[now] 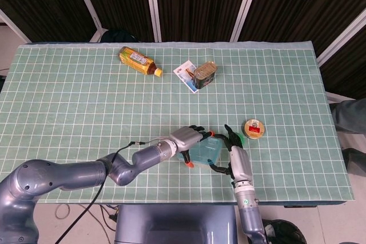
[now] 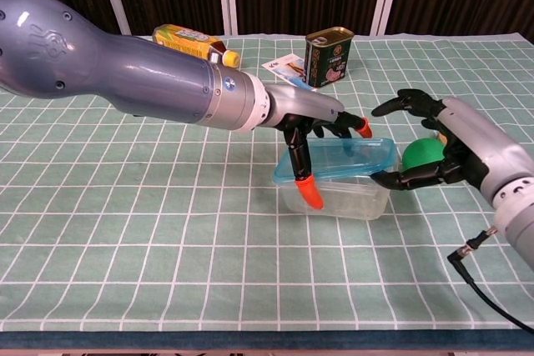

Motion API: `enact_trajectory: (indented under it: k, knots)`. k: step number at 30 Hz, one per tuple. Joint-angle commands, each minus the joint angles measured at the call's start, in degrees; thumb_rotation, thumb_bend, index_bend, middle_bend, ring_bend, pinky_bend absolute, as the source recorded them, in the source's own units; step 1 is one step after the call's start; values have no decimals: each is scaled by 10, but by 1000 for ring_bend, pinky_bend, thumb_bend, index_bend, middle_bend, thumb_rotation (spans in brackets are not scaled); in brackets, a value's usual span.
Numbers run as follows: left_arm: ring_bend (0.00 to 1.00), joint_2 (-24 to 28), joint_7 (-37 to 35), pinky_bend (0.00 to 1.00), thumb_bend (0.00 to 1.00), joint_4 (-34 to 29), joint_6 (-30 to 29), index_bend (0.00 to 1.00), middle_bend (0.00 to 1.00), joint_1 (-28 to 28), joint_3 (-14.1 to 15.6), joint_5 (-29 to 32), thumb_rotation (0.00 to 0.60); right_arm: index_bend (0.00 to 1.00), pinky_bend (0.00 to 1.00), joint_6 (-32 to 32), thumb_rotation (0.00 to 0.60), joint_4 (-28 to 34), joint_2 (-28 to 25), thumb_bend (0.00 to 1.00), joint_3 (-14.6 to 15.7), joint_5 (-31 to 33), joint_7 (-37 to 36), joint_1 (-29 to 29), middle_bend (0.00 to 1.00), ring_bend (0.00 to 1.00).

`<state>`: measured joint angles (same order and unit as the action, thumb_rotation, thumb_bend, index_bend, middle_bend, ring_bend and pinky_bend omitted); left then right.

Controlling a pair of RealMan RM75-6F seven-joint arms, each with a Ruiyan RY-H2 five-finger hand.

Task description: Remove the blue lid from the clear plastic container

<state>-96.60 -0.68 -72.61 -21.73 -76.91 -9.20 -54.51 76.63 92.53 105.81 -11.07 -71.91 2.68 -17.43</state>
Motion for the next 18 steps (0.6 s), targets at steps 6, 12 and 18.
enact_trajectory:
  k: [6, 12, 18]
  knots:
    - [0, 9, 5, 49, 0, -10, -10, 0, 0, 4, 4, -2, 600, 443, 0, -3, 600, 0, 2, 333, 0, 2, -1, 0, 19, 0]
    - [0, 15, 4, 49, 0, -16, -5, 0, 0, 5, 8, 1, 600, 444, 0, -5, 600, 2, 6, 339, -2, 3, 3, -2, 19, 0]
    - [0, 14, 1, 49, 0, -18, -2, 0, 0, 5, 7, -2, 600, 446, 0, -8, 600, 1, 12, 345, -8, 9, 9, -5, 19, 0]
